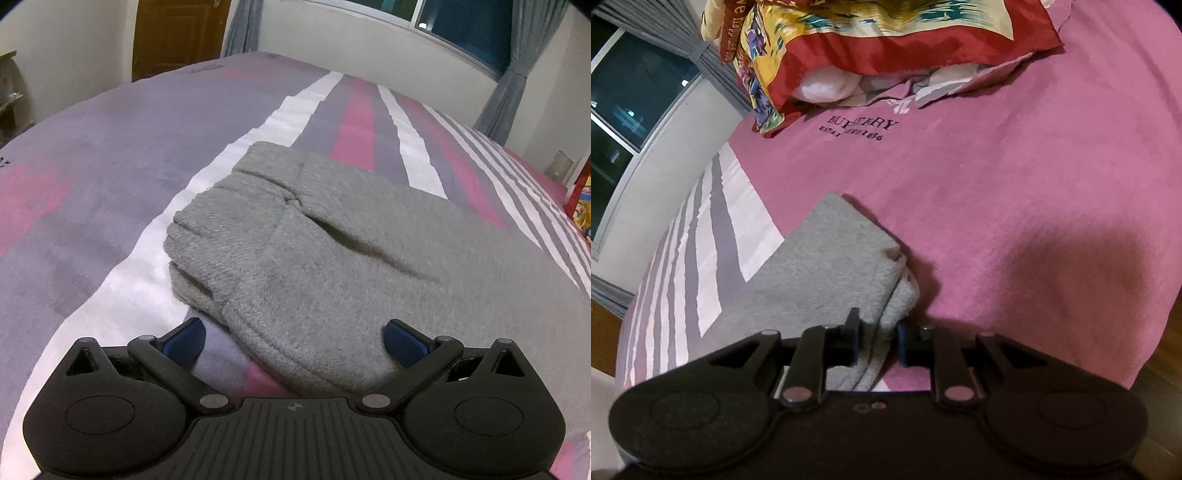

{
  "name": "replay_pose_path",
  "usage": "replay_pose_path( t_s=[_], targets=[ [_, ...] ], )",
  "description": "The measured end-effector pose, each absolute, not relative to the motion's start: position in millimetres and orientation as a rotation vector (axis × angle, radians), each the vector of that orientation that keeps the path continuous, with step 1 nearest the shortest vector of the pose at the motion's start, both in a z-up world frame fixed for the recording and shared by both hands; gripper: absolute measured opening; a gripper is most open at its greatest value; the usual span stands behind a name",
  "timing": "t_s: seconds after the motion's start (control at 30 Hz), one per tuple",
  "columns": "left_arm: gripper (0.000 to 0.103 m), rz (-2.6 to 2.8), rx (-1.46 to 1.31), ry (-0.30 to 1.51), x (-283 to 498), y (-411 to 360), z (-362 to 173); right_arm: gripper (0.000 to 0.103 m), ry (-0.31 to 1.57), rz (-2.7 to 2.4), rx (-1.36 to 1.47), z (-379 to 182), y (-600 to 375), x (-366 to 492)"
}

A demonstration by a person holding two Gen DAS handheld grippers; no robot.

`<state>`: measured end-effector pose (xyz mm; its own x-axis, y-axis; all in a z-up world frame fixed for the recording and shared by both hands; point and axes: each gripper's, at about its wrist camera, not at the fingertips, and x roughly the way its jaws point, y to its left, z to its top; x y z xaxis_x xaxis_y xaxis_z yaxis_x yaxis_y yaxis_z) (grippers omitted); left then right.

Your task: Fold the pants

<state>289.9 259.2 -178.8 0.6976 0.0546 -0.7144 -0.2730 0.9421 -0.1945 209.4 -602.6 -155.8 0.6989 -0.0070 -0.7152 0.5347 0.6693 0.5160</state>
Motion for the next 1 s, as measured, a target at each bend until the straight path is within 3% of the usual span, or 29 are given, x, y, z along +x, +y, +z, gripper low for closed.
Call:
replay_pose_path(
  t_s=[0.67,1.0],
  targets=[
    [0.103,0.153,-0.291,0.779,287.1,261.2,-179.0,0.018,0.795,-0.388,0.719,-143.9,-594.3,229.6],
    [0.103,0.130,-0.302,0.761,269.7,271.7,-171.2,0.017,0.730,-0.315,0.486,-84.2,-536.4,267.1]
  ],
)
